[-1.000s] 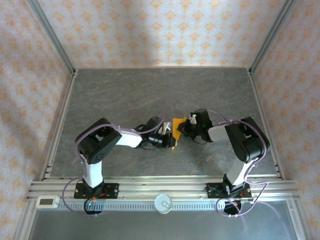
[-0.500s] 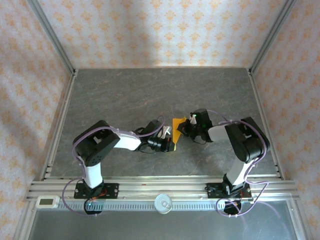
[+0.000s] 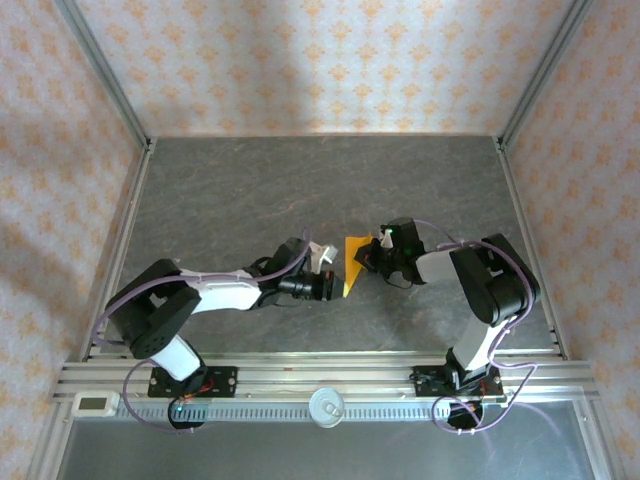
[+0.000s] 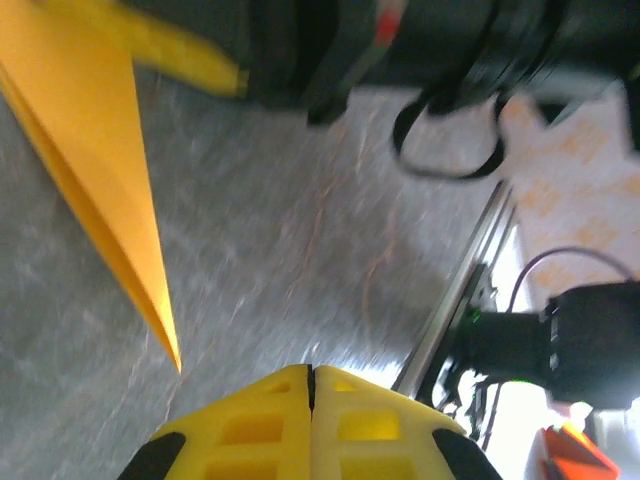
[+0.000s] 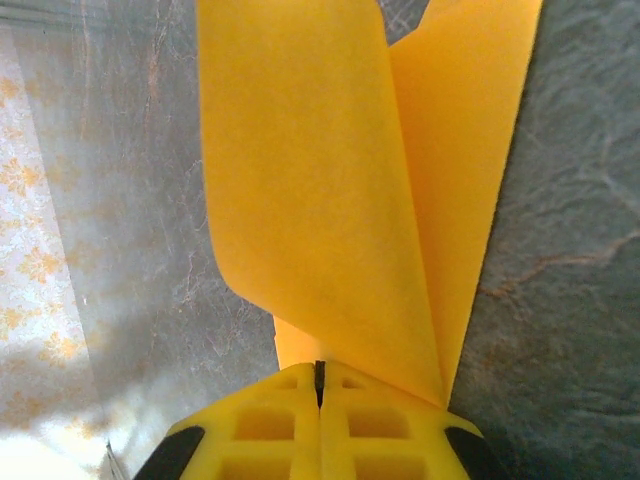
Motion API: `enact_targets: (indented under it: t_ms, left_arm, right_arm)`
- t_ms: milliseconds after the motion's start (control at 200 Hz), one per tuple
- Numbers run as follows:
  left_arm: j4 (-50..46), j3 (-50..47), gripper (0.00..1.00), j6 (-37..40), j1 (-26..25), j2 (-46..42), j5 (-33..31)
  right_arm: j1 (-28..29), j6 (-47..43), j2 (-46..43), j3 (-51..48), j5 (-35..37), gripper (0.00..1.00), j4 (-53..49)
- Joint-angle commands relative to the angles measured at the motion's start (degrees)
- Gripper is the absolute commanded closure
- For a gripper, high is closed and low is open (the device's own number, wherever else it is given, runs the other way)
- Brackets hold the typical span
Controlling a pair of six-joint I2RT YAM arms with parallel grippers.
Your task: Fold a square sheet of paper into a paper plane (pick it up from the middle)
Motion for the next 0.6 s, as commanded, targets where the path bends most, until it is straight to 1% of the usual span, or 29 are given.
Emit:
enact_targets:
  t_ms: [0, 145, 290, 375, 455, 591]
  left_arm:
    - [4.05, 2.41, 0.96, -3.55, 2.68, 2.44, -1.59]
    - [3.92, 9.04, 0.98, -5.53, 3.1, 9.89, -0.45]
    - [5.16, 12.7, 0.98, -6.77, 3.13, 15.05, 0.26]
    - [3.44, 14.68, 0.98, -6.23, 3.01, 17.32, 1.24]
    - [-0.57, 16.14, 0.99, -5.01, 2.93, 19.14, 1.24]
    - [-3.84, 15.26, 0.99, -3.32, 2.07, 21.37, 1.28]
  right_arm:
    - [0.31, -1.15, 4.47, -2.44, 9.89, 1.0, -6.96]
    - [0.41, -1.0, 4.36, -2.48, 9.61, 1.0, -6.83]
    - [0.55, -0.8, 4.04, -2.74, 9.56, 1.0, -6.63]
    - [0.57, -0.7, 4.03, -2.74, 9.53, 1.0, -6.68]
    - [0.59, -0.71, 4.18, -2.76, 9.64, 1.0, -6.66]
    - [0.63, -0.61, 4.49, -2.87, 9.84, 1.0, -6.55]
